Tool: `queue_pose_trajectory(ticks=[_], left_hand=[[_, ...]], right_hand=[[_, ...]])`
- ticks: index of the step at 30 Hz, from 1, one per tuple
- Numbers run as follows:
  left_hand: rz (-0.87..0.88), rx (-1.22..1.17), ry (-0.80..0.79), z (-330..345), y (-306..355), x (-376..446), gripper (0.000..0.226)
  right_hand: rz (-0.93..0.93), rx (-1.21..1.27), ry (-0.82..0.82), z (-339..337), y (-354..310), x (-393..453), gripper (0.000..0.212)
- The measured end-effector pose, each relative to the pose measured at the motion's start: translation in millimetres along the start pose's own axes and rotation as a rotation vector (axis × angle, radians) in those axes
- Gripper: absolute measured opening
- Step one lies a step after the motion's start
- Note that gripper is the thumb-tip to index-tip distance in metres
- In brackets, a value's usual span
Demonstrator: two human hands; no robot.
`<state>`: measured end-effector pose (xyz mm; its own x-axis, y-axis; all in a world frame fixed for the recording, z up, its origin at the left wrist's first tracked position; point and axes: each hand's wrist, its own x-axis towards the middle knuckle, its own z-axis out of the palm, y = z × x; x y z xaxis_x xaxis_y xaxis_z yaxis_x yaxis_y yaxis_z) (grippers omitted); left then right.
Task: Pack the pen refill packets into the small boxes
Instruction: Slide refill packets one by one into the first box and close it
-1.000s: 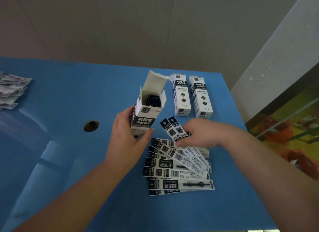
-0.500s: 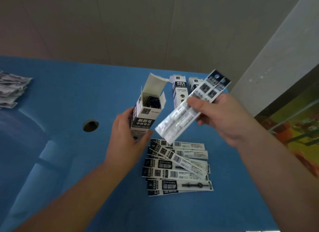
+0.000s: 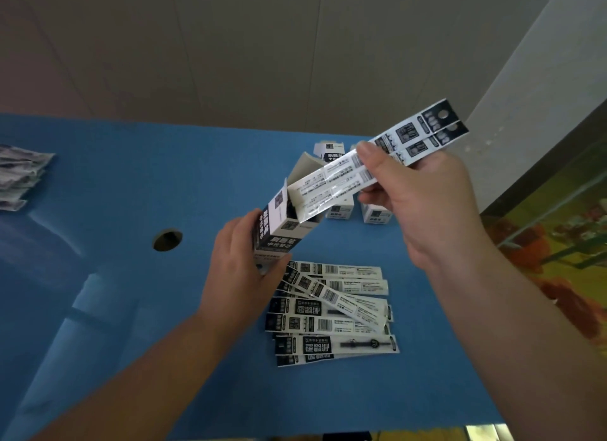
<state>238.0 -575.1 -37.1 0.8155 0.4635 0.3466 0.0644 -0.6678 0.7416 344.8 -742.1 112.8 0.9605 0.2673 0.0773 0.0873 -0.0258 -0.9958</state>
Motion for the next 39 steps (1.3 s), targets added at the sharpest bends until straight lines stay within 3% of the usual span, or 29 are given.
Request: queue_pose_trajectory(ticks=[18, 22, 26, 29, 31, 34, 38, 39], left_hand=[[0.073, 0.107, 0.003, -1, 1, -4, 0.074], [0.057, 0.073, -0.003, 1, 5, -3, 0.074], [0.049, 0.041, -0.001, 4, 11, -1, 0.074], [0.021, 0.002, 0.001, 5, 14, 0, 0.072], [0.012, -0.001, 0.003, 5, 14, 1, 0.073], [0.016, 0.016, -0.002, 6, 13, 1, 0.072], [0.028, 0.021, 0.002, 9, 16, 2, 0.073], [0.033, 0.019, 0.001, 9, 17, 2, 0.073]], right_hand=[[-0.016, -0.092, -0.027, -3, -2, 8, 0.012], [0.016, -0.120, -0.105, 0, 4, 6, 0.011], [-0.036, -0.409, -0.222, 8, 10, 2, 0.033], [-0.084, -0.361, -0.179, 8, 12, 2, 0.049], [-0.098, -0.280, -0.139, 6, 13, 2, 0.041], [-0.135, -0.254, -0.084, 8, 15, 2, 0.007], [-0.148, -0.394, -0.148, 14, 20, 0, 0.005], [-0.149, -0.400, -0.148, 15, 21, -1, 0.013]])
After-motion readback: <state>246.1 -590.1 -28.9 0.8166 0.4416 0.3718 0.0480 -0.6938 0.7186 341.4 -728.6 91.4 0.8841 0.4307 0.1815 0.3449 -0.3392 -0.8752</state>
